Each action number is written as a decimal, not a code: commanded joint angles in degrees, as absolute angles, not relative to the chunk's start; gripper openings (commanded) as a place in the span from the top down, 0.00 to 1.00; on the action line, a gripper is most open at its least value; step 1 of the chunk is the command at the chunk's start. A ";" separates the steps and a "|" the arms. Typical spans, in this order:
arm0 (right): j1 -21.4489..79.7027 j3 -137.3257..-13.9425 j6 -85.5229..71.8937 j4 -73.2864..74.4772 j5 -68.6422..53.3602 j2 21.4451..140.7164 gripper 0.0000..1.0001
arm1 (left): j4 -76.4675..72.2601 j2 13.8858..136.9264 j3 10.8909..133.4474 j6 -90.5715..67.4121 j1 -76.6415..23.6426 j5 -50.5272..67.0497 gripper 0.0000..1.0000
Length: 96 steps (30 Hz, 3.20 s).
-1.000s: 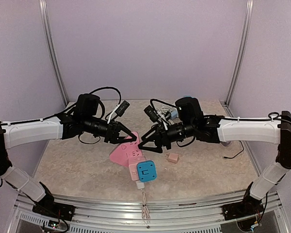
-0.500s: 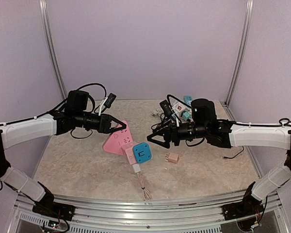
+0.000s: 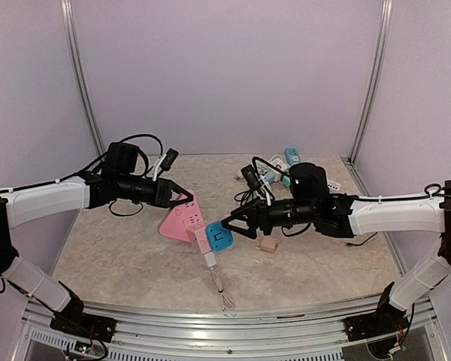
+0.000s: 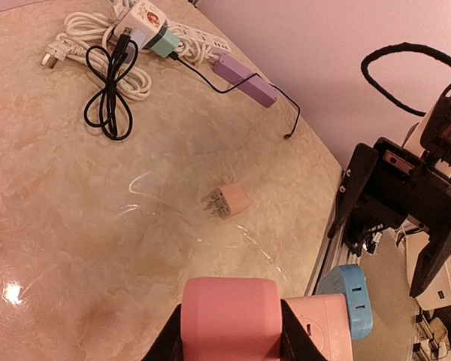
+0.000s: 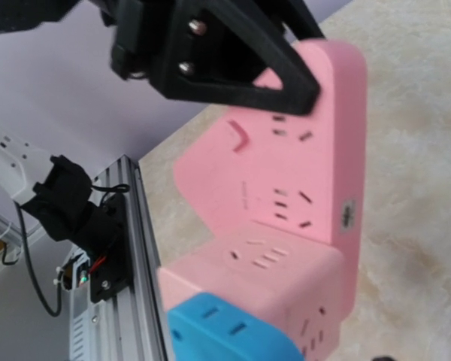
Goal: Pull the plug off the socket
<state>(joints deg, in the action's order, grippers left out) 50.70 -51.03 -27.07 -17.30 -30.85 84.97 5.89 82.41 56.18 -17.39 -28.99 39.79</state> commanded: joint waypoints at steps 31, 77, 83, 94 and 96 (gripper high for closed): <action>53.74 -52.94 -28.93 -17.89 -34.35 89.14 0.38 | 7.08 82.19 57.83 -21.57 -25.58 34.09 1.00; 64.92 -67.85 -29.29 2.57 5.38 97.08 0.47 | 7.38 83.12 57.74 -22.62 -24.70 33.75 1.00; 65.05 -68.89 -30.95 3.61 6.32 98.57 0.55 | 7.42 83.13 57.80 -22.68 -24.70 33.84 1.00; 65.17 -70.41 -31.38 4.31 7.00 100.50 0.69 | 7.38 83.32 57.83 -22.70 -24.72 33.99 1.00; 65.30 -70.57 -31.54 4.32 7.03 100.76 0.70 | 7.40 83.32 57.83 -22.68 -24.71 33.94 1.00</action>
